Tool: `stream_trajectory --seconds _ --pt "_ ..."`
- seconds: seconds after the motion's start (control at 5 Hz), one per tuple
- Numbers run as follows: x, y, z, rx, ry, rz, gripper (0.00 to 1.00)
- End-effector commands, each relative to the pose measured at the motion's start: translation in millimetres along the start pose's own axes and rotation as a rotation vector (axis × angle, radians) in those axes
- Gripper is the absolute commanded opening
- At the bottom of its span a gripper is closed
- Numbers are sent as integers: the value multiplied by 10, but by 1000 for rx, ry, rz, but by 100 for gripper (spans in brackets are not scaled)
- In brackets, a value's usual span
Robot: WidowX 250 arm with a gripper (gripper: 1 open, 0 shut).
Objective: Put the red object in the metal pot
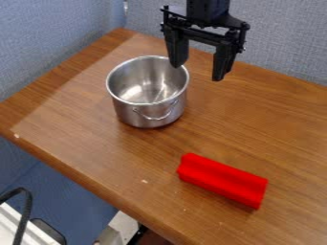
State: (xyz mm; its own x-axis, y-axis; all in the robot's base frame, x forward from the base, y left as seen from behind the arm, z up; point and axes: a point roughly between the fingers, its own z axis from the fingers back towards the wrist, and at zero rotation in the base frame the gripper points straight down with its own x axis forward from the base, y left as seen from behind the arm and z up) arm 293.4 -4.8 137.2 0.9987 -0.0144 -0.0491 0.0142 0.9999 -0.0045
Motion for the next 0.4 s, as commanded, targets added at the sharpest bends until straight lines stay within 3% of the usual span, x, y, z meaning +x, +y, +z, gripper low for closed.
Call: stream_trajectory --seconds 0.0,0.2 --pt "-68 12 -40 -1 13 -17 100" --pt "-123 -54 -84 42 34 -93 100"
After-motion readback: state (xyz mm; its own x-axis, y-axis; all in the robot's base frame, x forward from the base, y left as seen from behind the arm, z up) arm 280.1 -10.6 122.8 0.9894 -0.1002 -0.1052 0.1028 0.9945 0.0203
